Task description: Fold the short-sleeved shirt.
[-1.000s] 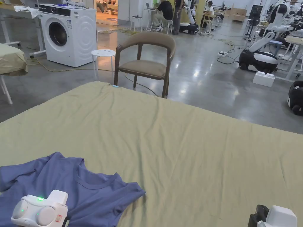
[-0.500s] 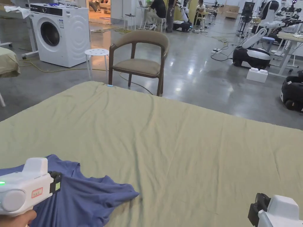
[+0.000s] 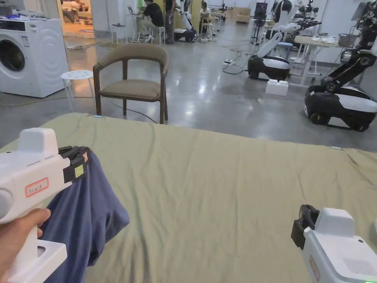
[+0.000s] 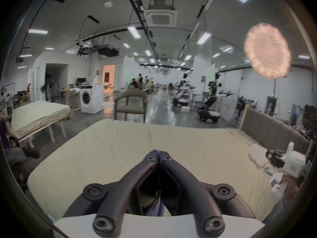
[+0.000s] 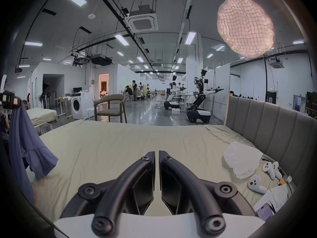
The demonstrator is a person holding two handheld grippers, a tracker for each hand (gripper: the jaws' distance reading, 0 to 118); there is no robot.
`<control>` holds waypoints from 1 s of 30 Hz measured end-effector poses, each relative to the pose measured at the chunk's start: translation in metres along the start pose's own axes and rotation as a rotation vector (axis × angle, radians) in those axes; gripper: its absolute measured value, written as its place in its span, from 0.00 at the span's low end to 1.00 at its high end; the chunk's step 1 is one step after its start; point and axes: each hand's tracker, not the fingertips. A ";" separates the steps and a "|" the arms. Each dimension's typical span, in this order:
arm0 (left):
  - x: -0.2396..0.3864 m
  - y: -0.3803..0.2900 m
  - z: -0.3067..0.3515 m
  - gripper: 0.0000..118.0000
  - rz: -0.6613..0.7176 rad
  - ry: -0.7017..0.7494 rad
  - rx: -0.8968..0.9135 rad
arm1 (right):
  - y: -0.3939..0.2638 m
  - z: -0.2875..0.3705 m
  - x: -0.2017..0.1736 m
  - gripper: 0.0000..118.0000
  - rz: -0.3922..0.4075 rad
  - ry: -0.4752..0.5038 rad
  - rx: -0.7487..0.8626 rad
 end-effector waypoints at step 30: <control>0.306 -0.156 -0.105 0.54 -0.126 -0.568 -0.366 | -0.032 0.068 0.117 0.03 -0.048 -0.273 -0.028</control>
